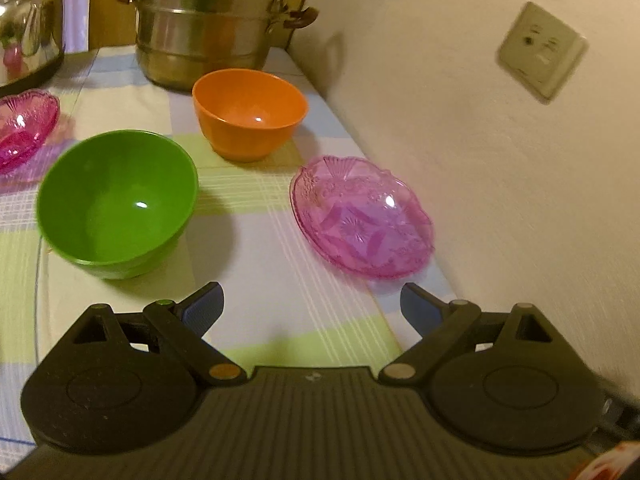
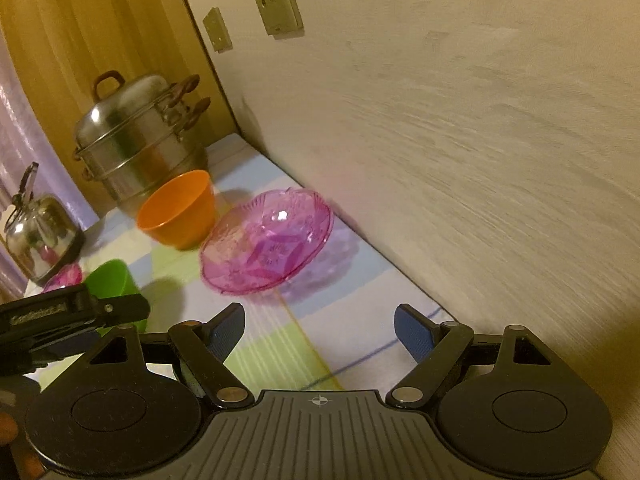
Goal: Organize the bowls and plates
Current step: 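Close the right gripper on the wall-side pink dish rim while the left gripper grips it too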
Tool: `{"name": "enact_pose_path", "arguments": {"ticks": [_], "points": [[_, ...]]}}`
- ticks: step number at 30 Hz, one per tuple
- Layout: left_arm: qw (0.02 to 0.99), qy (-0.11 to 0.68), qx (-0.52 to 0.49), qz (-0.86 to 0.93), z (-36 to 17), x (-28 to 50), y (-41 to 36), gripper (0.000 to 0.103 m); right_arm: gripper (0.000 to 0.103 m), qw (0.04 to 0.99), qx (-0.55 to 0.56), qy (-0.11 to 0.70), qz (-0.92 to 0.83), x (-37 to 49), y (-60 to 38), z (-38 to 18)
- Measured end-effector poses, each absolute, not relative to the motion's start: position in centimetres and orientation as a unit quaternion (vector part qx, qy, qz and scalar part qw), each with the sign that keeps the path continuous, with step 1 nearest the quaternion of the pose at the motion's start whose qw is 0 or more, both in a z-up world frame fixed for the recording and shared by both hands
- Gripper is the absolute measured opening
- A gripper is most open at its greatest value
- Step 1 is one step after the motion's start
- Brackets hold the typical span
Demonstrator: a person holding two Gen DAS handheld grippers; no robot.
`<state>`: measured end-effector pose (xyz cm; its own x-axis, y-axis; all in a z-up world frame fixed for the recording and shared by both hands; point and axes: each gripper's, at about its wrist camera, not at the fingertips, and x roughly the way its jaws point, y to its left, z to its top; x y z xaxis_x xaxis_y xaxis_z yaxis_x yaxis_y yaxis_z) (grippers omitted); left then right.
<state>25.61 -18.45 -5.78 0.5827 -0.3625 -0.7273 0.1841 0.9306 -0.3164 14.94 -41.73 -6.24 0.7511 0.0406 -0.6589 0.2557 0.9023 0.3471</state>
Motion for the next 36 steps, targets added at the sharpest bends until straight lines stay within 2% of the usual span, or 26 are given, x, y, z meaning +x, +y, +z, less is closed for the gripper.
{"name": "enact_pose_path", "arguments": {"ticks": [2,7,10,14,18,22,24,34,36], "points": [[0.885,0.421,-0.119,-0.159,-5.9,26.8,-18.7,0.094,0.082,0.911,0.214,0.347,-0.062,16.0,-41.9,-6.7],[0.883,0.422,-0.135,-0.157,-7.1,29.9,-20.1,0.091,0.071,0.911,0.214,0.345,-0.069,18.4,-42.4,-7.6],[0.885,0.418,-0.138,-0.154,-8.3,31.3,-20.7,0.086,0.064,0.91,0.216,0.346,-0.074,19.7,-42.8,-8.5],[0.89,0.409,-0.137,-0.148,-9.9,32.2,-21.5,0.08,0.06,0.908,0.22,0.349,-0.078,21.2,-43.3,-9.7],[0.892,0.409,-0.123,-0.147,-11.2,33.2,-22.3,0.077,0.048,0.904,0.222,0.357,-0.079,22.6,-43.4,-11.0],[0.894,0.405,-0.123,-0.144,-12.2,34.5,-22.4,0.073,0.044,0.903,0.227,0.356,-0.075,23.9,-43.4,-12.0],[0.89,0.413,-0.13,-0.145,-12.9,35.1,-22.4,0.062,0.044,0.903,0.227,0.356,-0.077,24.6,-43.3,-12.3],[0.89,0.416,-0.124,-0.142,-14.2,36.5,-22.6,0.04,0.039,0.897,0.243,0.36,-0.087,27.8,-43.4,-13.6],[0.891,0.415,-0.12,-0.141,-14.4,36.6,-22.6,0.028,0.037,0.895,0.24,0.365,-0.09,28.4,-43.4,-13.9]]}}
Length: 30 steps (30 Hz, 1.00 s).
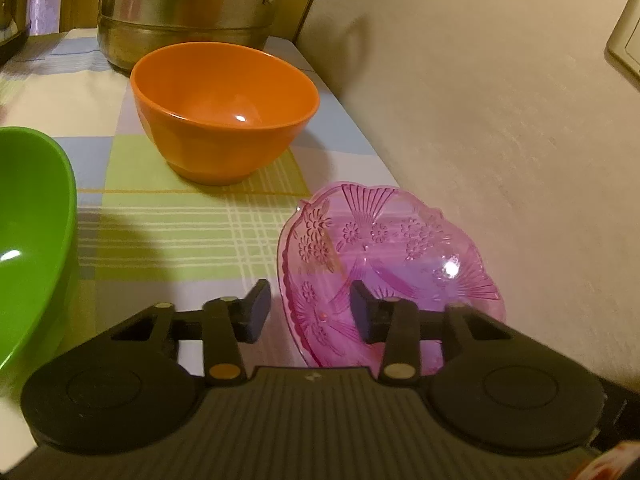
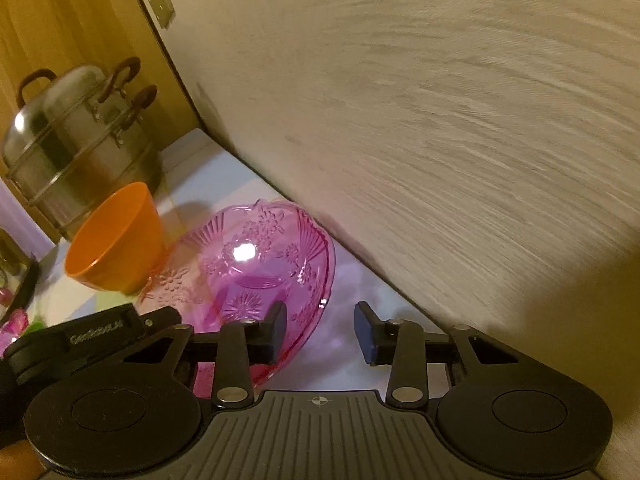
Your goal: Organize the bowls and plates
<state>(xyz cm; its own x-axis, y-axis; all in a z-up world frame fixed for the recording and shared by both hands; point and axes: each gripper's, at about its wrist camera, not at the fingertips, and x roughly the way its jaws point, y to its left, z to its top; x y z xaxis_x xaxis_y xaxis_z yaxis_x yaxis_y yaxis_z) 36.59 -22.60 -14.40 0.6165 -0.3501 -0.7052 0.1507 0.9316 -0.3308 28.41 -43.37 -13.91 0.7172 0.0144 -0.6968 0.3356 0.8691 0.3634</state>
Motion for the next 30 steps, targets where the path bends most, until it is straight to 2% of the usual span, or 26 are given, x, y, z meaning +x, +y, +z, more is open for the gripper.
{"name": "enact_pose_path", "arguments": {"ticks": [2,5,7,9,18,30], "points": [[0.889,0.42,-0.12,-0.141,-14.6,36.6,-22.6,0.021,0.033,0.893,0.241,0.37,-0.091,28.9,-43.4,-14.2],[0.888,0.419,-0.119,-0.145,-14.4,36.5,-22.6,0.017,0.028,0.889,0.243,0.378,-0.09,29.7,-43.4,-14.7],[0.889,0.417,-0.117,-0.149,-14.2,36.3,-22.7,0.014,0.017,0.885,0.249,0.383,-0.089,30.0,-43.4,-15.1],[0.888,0.421,-0.117,-0.146,-14.2,36.2,-22.6,0.011,0.016,0.883,0.252,0.385,-0.092,30.0,-43.4,-15.3],[0.875,0.44,-0.114,-0.165,-13.4,33.5,-21.6,0.01,0.015,0.881,0.256,0.389,-0.084,26.9,-43.2,-14.3],[0.884,0.412,-0.103,-0.197,-9.2,30.4,-21.2,0.008,0.015,0.891,0.257,0.363,-0.087,21.8,-42.7,-11.2]]}}
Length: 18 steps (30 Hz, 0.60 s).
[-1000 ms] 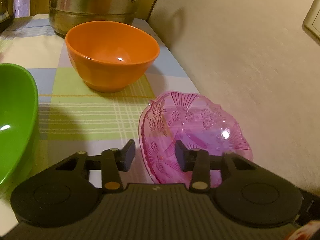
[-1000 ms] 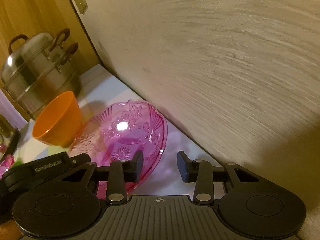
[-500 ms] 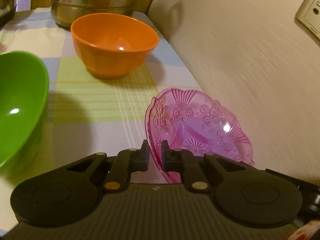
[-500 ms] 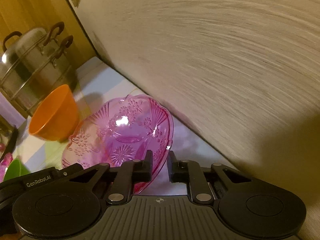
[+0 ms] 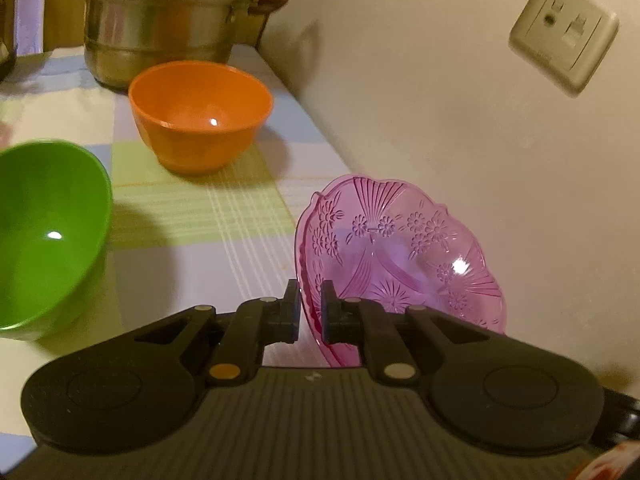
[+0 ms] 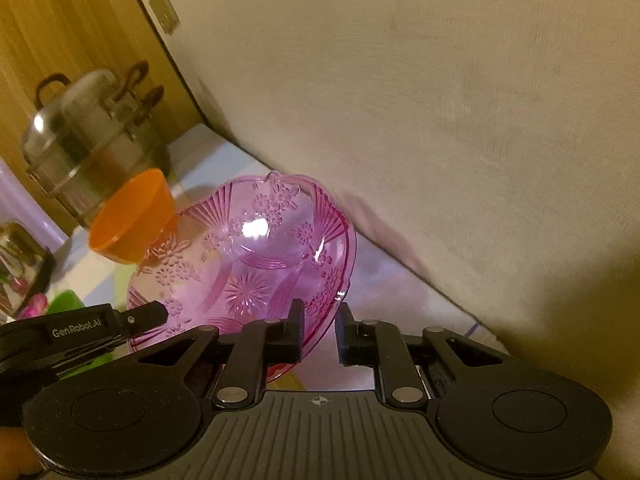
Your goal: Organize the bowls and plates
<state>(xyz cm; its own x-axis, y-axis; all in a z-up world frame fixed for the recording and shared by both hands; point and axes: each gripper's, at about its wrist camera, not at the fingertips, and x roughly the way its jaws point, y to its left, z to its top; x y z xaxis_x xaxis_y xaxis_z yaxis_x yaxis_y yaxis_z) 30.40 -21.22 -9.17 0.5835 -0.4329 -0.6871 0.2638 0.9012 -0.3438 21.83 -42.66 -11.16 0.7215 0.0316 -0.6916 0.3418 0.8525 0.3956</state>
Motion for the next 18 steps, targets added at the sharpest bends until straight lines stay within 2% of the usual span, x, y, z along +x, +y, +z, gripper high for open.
{"name": "enact_pose_path", "arguments": {"ticks": [9,18], "points": [[0.898,0.383,-0.134,-0.173,-3.1,27.8,-16.9,0.009,0.015,0.911,0.248,0.324,-0.053,19.6,-40.8,-5.0],[0.913,0.359,-0.159,-0.114,1.3,23.5,-9.3,0.009,0.015,0.925,0.232,0.302,0.009,18.3,-34.8,-0.1]]}}
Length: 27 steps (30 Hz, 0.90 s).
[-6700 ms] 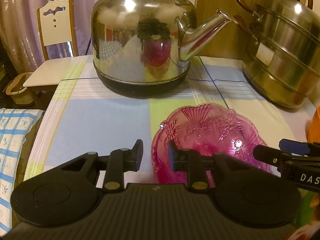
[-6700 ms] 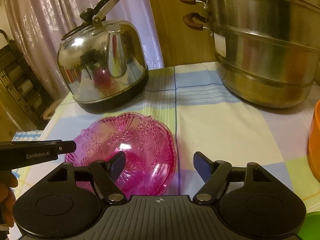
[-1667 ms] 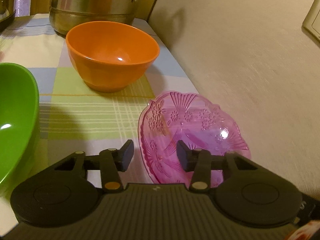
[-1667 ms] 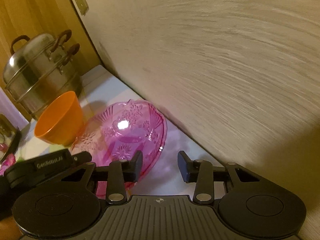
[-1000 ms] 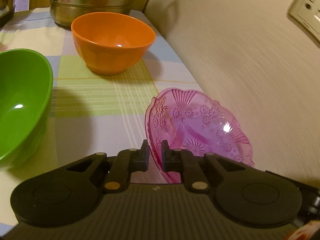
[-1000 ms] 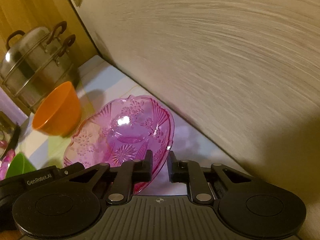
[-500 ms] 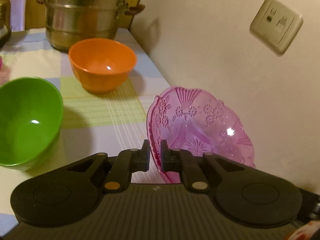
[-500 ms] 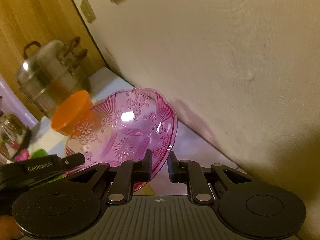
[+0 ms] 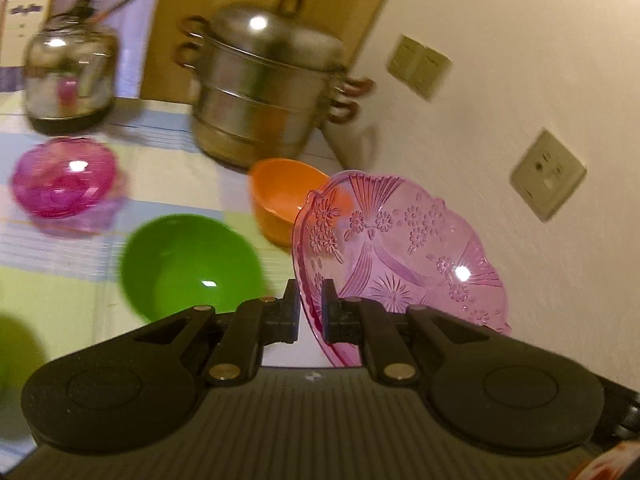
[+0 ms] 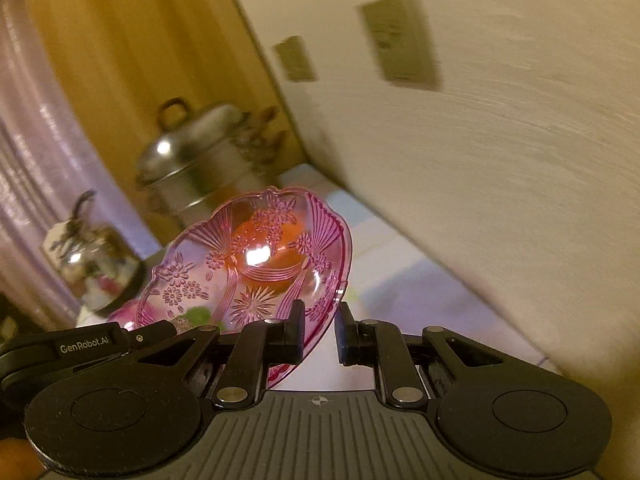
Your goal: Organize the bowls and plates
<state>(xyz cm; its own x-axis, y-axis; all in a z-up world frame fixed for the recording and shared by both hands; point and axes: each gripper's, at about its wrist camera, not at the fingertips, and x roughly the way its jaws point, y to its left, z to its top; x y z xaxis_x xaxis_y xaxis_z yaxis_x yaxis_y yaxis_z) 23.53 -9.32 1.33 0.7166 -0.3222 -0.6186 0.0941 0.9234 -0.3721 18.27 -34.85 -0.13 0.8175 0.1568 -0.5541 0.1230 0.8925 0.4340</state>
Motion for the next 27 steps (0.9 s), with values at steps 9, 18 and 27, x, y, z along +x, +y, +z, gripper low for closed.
{"name": "enact_pose_path", "arguments": {"ticks": [9,18,27], "points": [[0.919,0.343,-0.188,-0.047,3.0,19.4,-0.9,0.009,0.015,0.927,0.205,0.304,0.082,18.0,-26.7,2.2],[0.922,0.329,-0.205,0.013,3.7,17.0,6.8,0.009,0.015,0.919,0.184,0.314,0.149,18.3,-19.0,2.5],[0.92,0.325,-0.213,0.044,3.6,16.5,10.8,0.009,0.015,0.912,0.167,0.325,0.184,19.9,-14.4,2.0]]}}
